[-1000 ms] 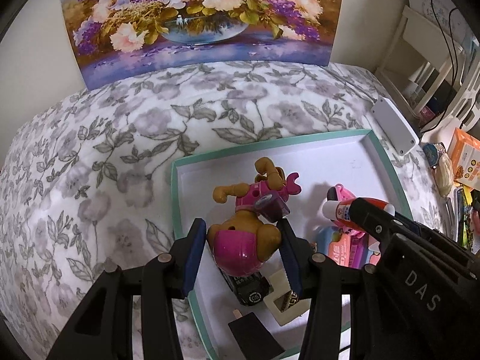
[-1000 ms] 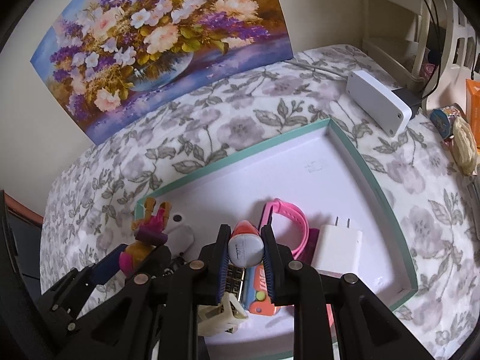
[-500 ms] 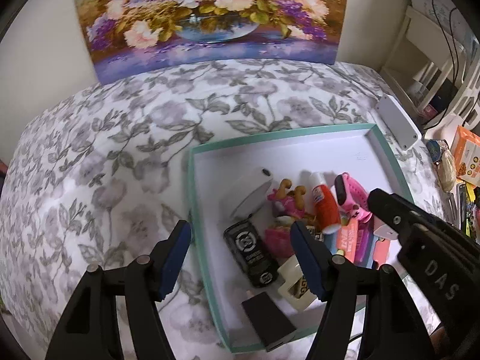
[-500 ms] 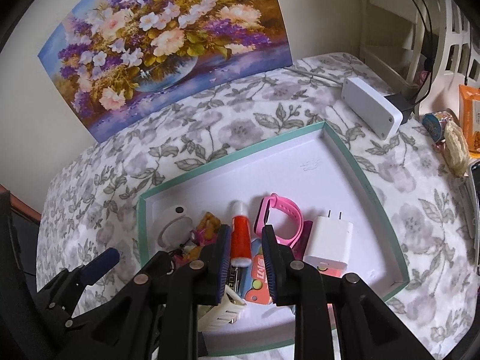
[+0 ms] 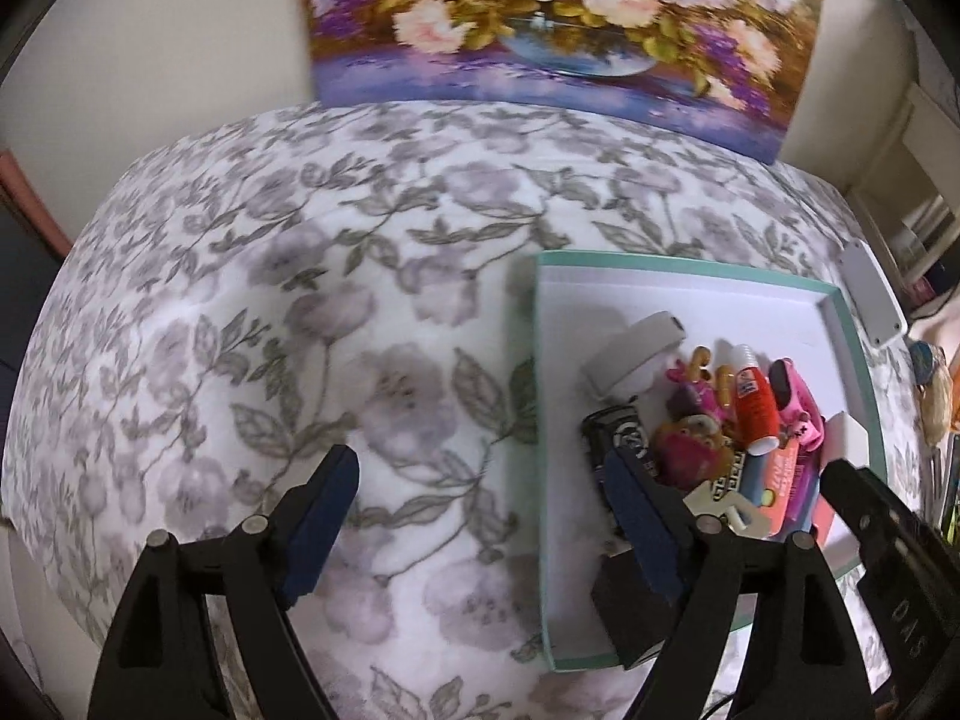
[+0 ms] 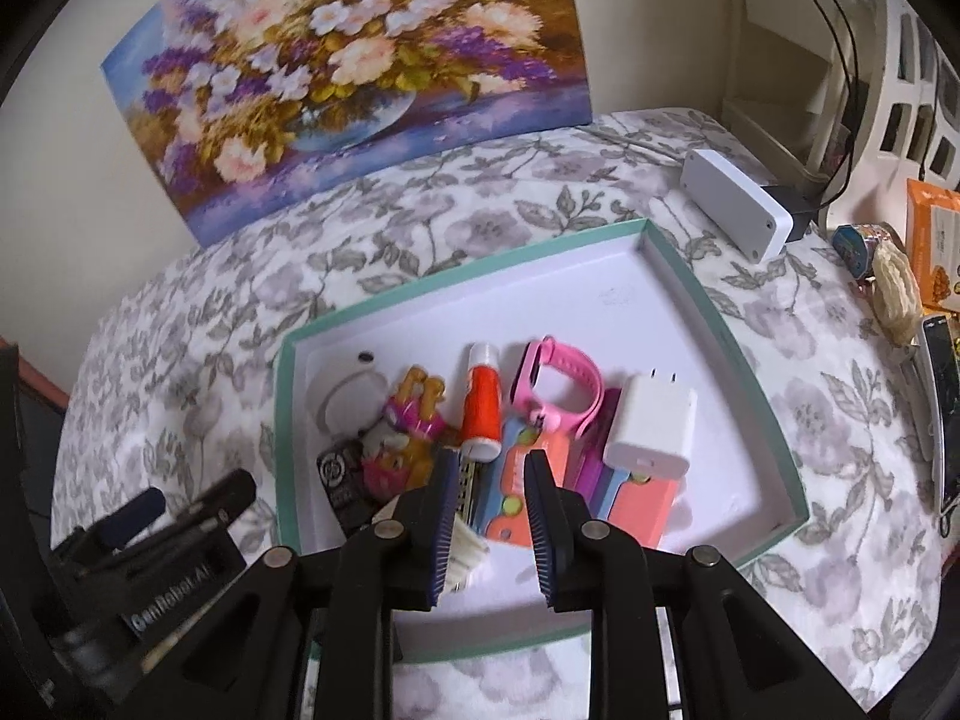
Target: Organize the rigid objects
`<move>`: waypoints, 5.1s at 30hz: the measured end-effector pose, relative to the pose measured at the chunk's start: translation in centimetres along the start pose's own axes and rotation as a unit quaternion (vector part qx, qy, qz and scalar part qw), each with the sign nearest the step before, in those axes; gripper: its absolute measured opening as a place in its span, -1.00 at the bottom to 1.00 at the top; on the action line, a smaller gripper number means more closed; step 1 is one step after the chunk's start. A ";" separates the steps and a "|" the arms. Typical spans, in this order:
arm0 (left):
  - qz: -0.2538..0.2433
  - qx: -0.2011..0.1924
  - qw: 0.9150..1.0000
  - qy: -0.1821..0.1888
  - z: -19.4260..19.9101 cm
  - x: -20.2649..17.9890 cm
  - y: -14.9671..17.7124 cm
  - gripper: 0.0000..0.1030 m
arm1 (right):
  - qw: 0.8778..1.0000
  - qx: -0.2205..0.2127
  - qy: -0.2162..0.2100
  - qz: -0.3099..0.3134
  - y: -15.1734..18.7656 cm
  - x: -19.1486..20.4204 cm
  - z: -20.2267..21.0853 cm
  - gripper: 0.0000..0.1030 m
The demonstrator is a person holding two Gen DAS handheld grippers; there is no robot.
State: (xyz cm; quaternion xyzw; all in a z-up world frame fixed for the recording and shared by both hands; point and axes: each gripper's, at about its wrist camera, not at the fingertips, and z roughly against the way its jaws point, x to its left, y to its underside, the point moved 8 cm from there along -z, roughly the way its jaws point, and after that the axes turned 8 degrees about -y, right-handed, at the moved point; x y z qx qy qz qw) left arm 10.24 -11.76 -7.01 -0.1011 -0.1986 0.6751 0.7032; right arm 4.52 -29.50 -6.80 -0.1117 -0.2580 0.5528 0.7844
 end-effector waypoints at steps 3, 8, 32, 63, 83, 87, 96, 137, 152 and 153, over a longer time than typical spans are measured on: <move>0.008 -0.002 1.000 -0.009 0.1 0.9 0.5 0.81 | 1.000 -0.001 0.007 0.015 0.7 0.5 0.2 0.00; 0.018 -0.009 1.000 -0.019 0.5 2.4 1.3 0.84 | 0.999 -0.006 0.019 0.036 1.6 1.4 0.6 0.14; 0.024 -0.030 0.998 -0.041 1.6 6.4 5.0 0.99 | 0.996 -0.001 0.037 0.075 5.9 2.6 1.7 1.00; 0.015 -0.025 0.999 -0.040 2.6 6.2 5.7 0.99 | 0.997 0.007 0.040 0.063 6.6 1.9 1.7 1.00; 0.015 -0.001 0.997 -0.069 2.1 7.7 6.3 0.99 | 0.995 0.002 0.039 0.086 6.3 2.9 1.7 1.00; 0.012 0.007 0.997 -0.076 1.8 7.9 6.5 0.99 | 0.995 0.004 0.041 0.088 6.3 2.9 1.6 1.00; 0.008 0.020 0.997 -0.080 1.4 8.3 6.8 0.99 | 0.995 0.010 0.043 0.087 6.2 2.6 1.2 1.00; 0.008 0.025 0.996 -0.085 1.0 8.4 6.8 0.99 | 0.995 0.018 0.048 0.085 6.1 2.2 0.8 1.00; -0.003 0.004 0.997 -0.075 1.7 7.9 6.4 0.99 | 0.995 0.024 0.049 0.088 6.3 2.1 0.5 1.00; -0.004 0.004 0.997 -0.073 1.7 7.8 6.4 0.99 | 0.995 0.024 0.049 0.089 6.3 2.1 0.5 1.00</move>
